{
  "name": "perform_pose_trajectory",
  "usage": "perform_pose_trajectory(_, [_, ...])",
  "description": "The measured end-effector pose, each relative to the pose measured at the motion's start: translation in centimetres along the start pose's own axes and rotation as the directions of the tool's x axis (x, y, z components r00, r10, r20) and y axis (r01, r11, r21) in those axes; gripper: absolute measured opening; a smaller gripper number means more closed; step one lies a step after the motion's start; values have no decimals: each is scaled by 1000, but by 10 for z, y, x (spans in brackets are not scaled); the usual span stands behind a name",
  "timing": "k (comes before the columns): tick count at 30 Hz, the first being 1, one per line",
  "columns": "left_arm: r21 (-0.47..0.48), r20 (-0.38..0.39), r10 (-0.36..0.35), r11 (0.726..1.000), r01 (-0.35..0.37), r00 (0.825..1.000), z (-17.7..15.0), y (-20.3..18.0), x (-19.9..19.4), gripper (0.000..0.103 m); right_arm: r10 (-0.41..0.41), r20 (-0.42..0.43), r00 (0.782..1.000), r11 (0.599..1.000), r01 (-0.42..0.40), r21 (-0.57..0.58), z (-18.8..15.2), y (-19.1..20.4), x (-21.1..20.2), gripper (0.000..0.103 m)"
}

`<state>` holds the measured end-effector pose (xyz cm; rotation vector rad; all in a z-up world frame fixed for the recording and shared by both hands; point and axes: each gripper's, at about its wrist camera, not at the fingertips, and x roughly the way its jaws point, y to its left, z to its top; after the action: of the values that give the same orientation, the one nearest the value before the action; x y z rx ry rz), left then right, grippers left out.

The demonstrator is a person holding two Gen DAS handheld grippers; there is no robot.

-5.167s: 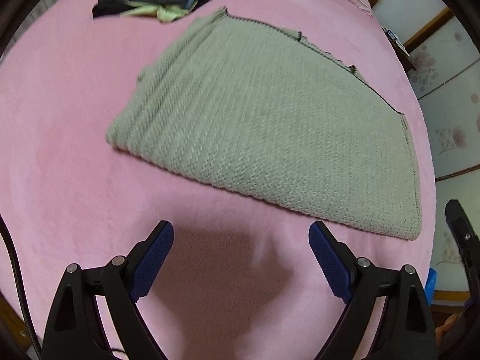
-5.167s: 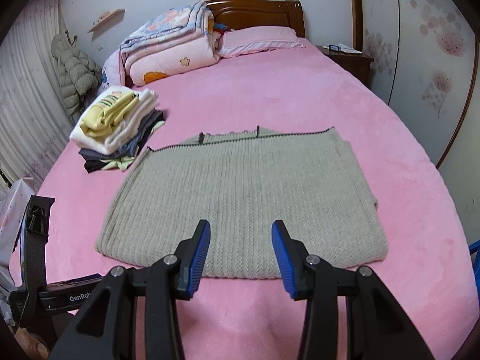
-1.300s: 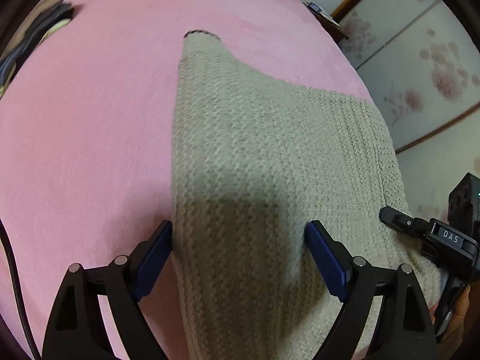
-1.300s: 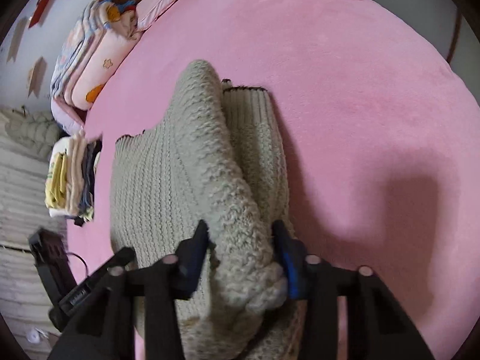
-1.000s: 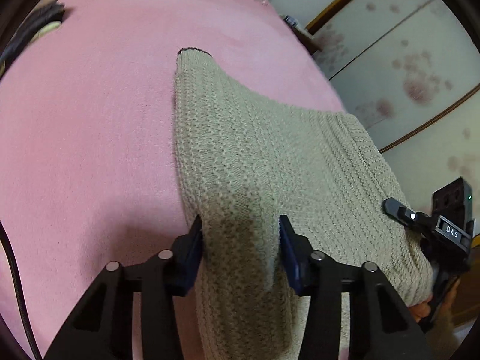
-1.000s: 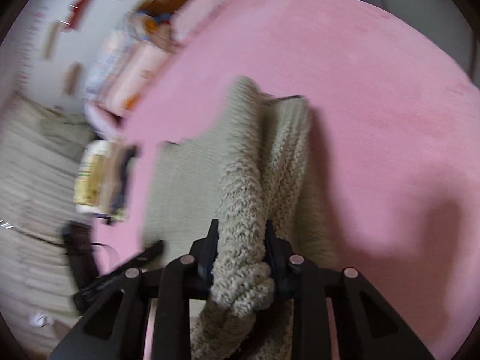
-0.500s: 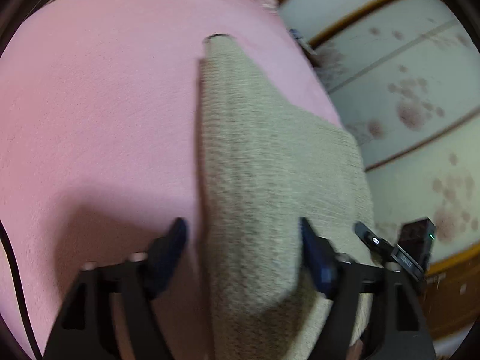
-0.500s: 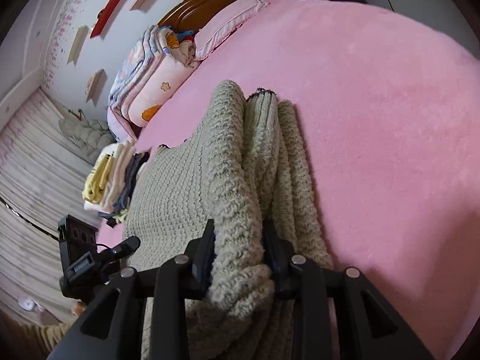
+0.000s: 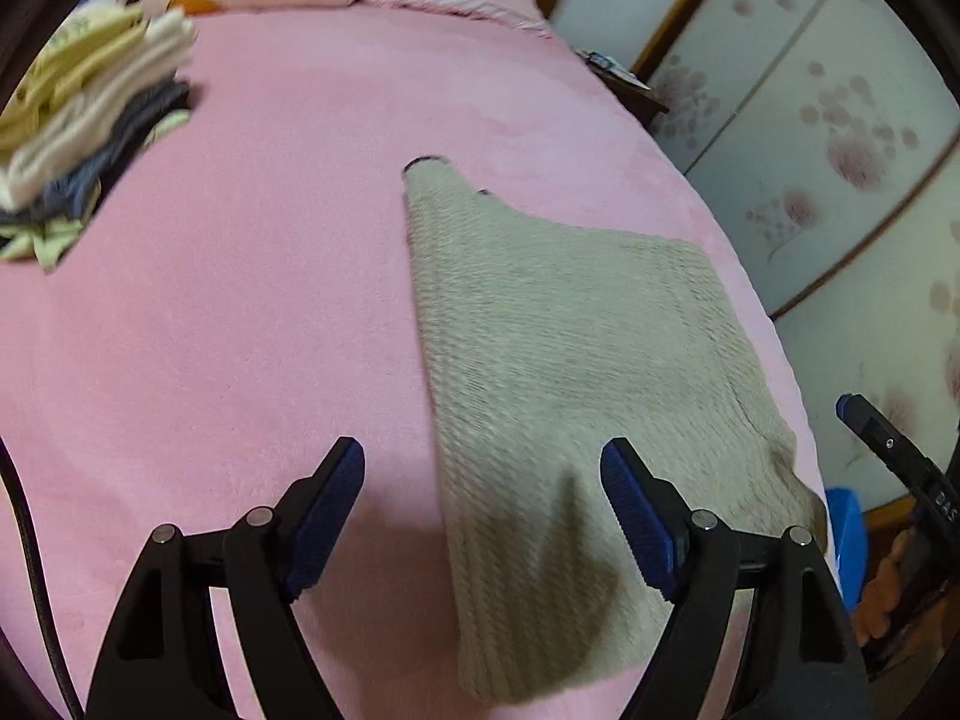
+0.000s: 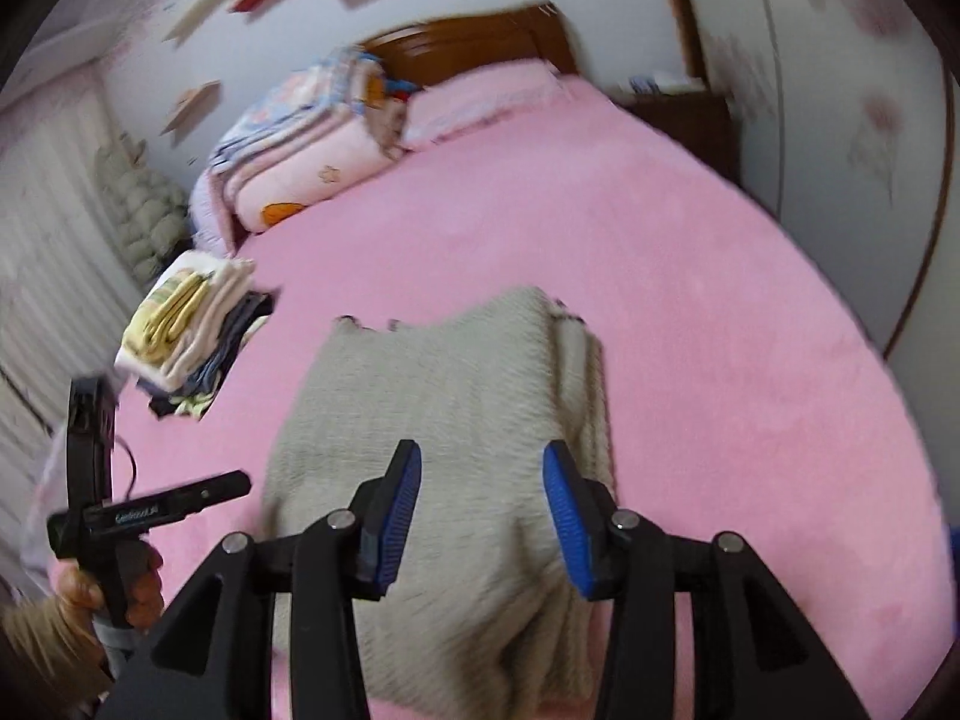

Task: Fold large clothes

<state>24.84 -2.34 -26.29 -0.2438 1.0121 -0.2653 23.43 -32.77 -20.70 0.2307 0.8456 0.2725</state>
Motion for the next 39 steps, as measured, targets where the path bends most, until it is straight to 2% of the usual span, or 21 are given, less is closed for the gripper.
perform_pose_trajectory(3, [37,-3,-23,999,23,1000,-12,-16,-9,80,-3,-17,1000,998,2,-68,-13,22,-6,41])
perform_pose_trajectory(7, [117,-53,-17,993,24,998,-36,-42,5,80,-60,-120,991,993,47,-106,-44,25,7,14])
perform_pose_trajectory(9, [149,-89,-5,989,18,996,-51,-44,13,80,-117,-165,979,988,99,-117,-63,17,14,11])
perform_pose_trajectory(11, [184,-120,30,983,-8,992,-64,-46,25,80,-177,-205,963,979,151,-134,-79,9,23,1])
perform_pose_trajectory(12, [193,-128,44,981,-19,991,-68,-45,29,80,-191,-218,957,978,165,-131,-85,4,26,0])
perform_pose_trajectory(15, [173,-154,41,985,-14,987,-76,-34,35,80,-175,-236,956,983,158,-91,-96,-9,30,0])
perform_pose_trajectory(18, [140,-165,23,990,0,986,-76,-25,39,80,-185,-232,955,981,165,-103,-98,-8,33,0])
perform_pose_trajectory(26, [115,-191,39,993,-17,981,-69,-29,32,80,-159,-227,961,987,153,-41,-98,-9,28,0])
perform_pose_trajectory(31, [73,-198,45,997,-31,979,-54,-40,15,82,-147,-217,965,989,142,-39,-85,3,12,2])
perform_pose_trajectory(36, [49,-167,73,997,-65,983,-29,-48,-19,92,-120,-201,972,993,118,-23,-64,19,-13,3])
perform_pose_trajectory(39, [41,-153,80,996,-75,985,-14,-52,-41,95,-98,-190,977,995,97,-13,-49,31,-30,11])
